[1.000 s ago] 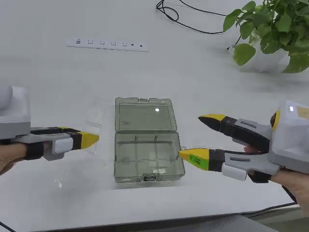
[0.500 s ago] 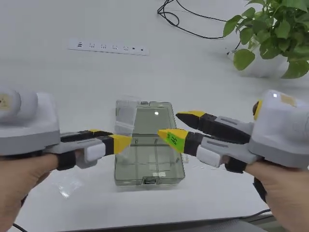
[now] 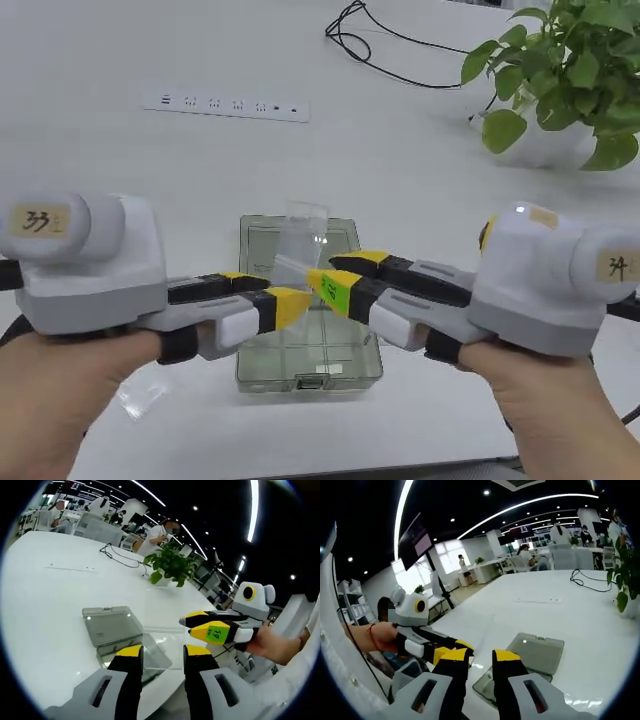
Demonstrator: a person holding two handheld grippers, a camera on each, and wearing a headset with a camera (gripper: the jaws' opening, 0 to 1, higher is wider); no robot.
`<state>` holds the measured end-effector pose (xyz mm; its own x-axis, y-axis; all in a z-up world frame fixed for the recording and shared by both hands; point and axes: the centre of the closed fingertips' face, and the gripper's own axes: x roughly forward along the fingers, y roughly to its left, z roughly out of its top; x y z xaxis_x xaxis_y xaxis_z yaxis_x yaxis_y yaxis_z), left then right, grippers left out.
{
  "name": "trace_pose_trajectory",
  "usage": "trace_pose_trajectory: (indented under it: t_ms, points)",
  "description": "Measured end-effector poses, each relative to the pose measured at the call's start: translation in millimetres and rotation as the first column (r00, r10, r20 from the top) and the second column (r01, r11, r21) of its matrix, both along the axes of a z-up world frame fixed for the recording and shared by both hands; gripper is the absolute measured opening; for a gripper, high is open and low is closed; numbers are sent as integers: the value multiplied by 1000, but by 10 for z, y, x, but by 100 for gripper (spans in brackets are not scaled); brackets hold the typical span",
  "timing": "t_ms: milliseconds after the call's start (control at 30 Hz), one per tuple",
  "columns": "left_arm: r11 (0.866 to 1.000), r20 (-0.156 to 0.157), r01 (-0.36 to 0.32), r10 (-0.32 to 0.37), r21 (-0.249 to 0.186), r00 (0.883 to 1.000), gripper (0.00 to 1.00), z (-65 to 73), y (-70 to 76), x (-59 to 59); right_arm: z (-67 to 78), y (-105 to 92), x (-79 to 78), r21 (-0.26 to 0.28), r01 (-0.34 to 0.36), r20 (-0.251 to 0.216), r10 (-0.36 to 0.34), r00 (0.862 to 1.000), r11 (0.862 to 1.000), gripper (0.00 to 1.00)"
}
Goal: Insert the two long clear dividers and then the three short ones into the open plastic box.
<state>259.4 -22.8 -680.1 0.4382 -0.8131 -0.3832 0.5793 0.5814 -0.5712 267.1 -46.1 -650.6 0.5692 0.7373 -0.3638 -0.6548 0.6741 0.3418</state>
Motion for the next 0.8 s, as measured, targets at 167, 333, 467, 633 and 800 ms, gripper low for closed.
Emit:
trace_pose_trajectory:
  t_ms: [167,333,467,633,800]
  points:
    - [1000,13,14,-14,14,1000,30,1,-13,-9,-32,38,-15,10,-4,-21,4,1000,1000,16]
    - [999,28,25,-25,20,999,30,19,-28,-16,-81,62,-10,15,9,-43,-9,999,1000,14]
    - [1000,33,21,-22,20,999,30,18,-34,-6,-84,94,-13,43,34,-78,-30,997,998,8]
    - [1000,45,21,-22,23,999,30,15,-39,-1,-96,99,-7,39,59,-85,-55,995,998,7]
    - [998,42,37,-39,45,998,25,-21,-30,-23,-101,79,3,34,65,-87,-62,994,997,7]
